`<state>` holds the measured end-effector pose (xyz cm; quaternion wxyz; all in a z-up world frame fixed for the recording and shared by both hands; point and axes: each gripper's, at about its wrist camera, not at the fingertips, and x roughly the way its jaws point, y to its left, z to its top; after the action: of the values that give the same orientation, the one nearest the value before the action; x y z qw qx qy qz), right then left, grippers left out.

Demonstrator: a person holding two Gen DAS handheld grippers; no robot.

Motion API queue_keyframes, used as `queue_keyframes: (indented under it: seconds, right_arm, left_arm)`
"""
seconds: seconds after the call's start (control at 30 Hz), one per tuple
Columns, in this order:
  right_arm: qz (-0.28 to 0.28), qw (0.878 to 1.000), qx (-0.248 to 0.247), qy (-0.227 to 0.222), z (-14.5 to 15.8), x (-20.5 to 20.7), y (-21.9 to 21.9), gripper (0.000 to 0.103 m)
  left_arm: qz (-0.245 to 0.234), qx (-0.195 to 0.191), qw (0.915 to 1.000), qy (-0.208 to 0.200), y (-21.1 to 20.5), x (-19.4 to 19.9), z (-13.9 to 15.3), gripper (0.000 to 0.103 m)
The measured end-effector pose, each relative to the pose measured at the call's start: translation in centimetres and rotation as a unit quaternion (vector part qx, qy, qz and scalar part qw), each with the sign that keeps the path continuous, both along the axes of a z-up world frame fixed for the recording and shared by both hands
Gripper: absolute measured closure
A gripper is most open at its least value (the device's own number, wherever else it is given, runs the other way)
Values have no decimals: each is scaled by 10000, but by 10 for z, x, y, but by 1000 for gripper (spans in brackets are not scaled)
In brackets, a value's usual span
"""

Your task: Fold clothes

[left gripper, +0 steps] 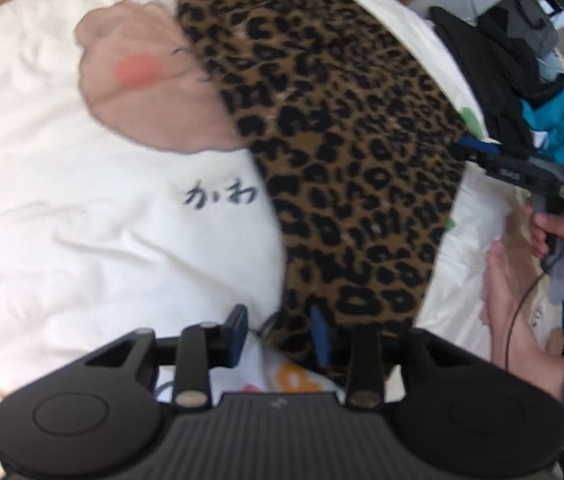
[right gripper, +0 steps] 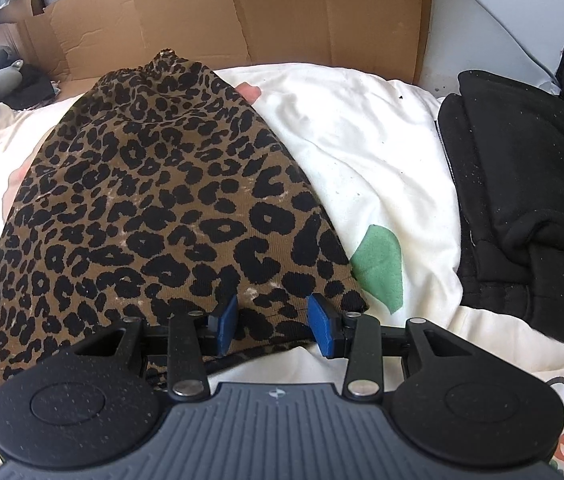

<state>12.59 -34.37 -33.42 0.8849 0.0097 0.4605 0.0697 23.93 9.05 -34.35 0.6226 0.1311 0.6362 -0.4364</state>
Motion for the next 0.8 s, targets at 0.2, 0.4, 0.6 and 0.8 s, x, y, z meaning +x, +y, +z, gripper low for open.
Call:
queue_keyframes:
  seconds: [0.2, 0.4, 0.6, 0.8]
  right_arm:
    - [12, 10000, 6, 0, -1, 0, 0, 58]
    - [23, 10000, 22, -3, -1, 0, -1, 58]
    - [21, 10000, 42, -4, 0, -1, -2, 57]
    - [47, 10000, 49, 27, -1, 0, -3, 57]
  left_arm:
    - [194, -194, 9988, 394, 10, 7, -21, 65]
    - [416, -502, 9948, 786, 22, 9, -33, 62]
    - [453, -685, 9878, 1325, 21, 1, -43, 62]
    - [717, -880, 9775, 1775, 28, 4, -51, 62]
